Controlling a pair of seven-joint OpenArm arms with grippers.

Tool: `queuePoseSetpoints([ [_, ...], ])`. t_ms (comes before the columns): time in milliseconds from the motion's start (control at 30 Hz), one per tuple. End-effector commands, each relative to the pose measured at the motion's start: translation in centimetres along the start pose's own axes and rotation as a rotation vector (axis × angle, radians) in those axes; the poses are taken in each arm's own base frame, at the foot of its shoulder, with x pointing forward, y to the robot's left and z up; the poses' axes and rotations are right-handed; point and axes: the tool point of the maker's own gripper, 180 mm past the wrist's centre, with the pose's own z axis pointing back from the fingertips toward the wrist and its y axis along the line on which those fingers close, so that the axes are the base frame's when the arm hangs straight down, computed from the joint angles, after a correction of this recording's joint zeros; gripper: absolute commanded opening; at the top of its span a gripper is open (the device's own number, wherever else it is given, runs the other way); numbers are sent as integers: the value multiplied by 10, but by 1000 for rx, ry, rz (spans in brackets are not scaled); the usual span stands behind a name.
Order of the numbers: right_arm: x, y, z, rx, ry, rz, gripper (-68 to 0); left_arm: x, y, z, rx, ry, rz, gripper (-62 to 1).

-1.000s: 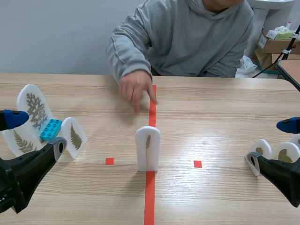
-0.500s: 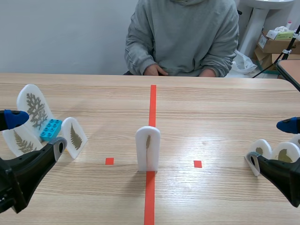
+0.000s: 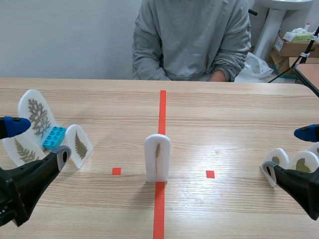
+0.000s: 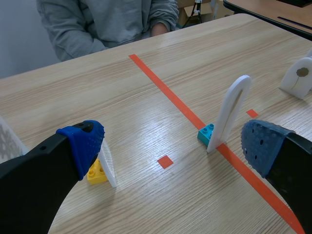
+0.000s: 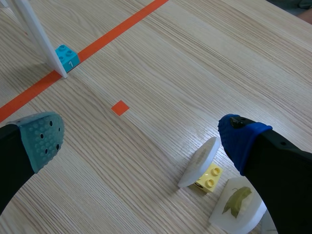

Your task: Do the leaf sorting experiment

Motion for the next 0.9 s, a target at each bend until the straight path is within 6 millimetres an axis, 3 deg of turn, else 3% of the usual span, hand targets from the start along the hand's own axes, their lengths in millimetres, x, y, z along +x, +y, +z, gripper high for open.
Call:
queuePoseSetpoints([
  [0,12,-5,1,0,-29,17,4,11,-4,-3,-10,-38,0,-6],
  [700,18,-6,0,-2,-49,24,4,11,-4,-3,-10,-39,0,-7],
  [867,23,-10,-10,2,-31,50,4,11,-4,-3,-10,-39,0,-7],
])
